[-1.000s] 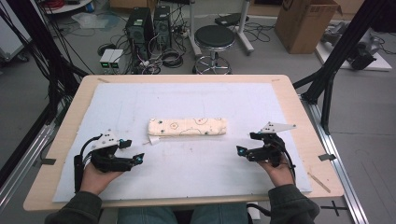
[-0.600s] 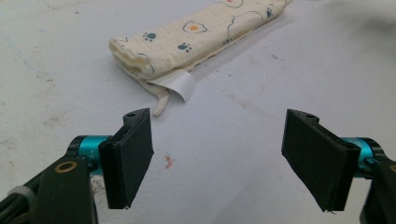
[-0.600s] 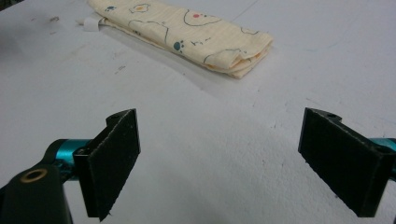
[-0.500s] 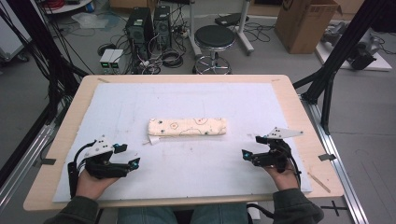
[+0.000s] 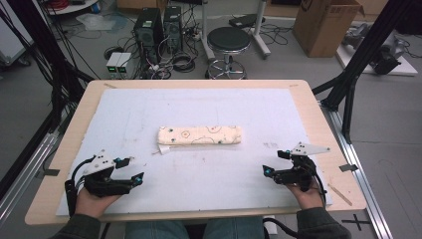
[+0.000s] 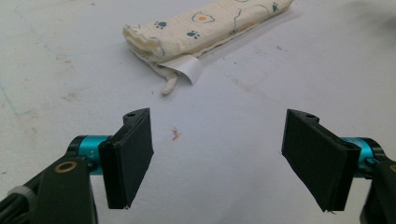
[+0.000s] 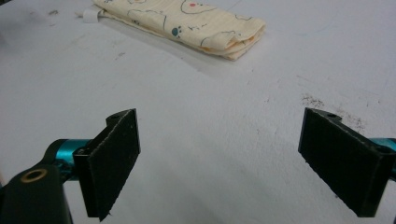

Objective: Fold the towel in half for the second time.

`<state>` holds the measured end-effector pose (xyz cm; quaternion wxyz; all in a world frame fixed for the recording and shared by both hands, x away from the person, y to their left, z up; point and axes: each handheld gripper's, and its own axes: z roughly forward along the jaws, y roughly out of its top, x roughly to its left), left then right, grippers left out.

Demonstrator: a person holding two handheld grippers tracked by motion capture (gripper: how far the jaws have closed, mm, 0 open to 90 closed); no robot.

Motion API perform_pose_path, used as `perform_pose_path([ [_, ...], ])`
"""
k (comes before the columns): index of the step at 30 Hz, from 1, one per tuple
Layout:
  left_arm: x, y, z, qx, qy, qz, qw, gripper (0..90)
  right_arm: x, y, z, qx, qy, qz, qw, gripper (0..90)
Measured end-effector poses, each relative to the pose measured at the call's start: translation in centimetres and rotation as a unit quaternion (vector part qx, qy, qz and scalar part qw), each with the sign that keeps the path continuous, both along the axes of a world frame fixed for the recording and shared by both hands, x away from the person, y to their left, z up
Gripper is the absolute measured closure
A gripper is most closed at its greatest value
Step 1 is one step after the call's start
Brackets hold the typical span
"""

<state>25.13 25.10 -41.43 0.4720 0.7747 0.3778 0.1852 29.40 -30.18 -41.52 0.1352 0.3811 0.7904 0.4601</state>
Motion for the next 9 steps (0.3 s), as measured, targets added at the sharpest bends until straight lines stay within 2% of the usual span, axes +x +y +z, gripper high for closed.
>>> perform_pose_path([
  [5,0.09,0.17,-0.14,-0.009,0.000,0.007,0.9999,24.8,-0.23,0.29,-0.21,-0.002,0.001,0.004,1.0000,12.1],
  [9,0.15,-0.26,-0.11,-0.003,-0.003,0.003,1.0000,24.8,-0.03,0.82,-0.42,-0.011,0.000,0.012,0.9999,12.1],
])
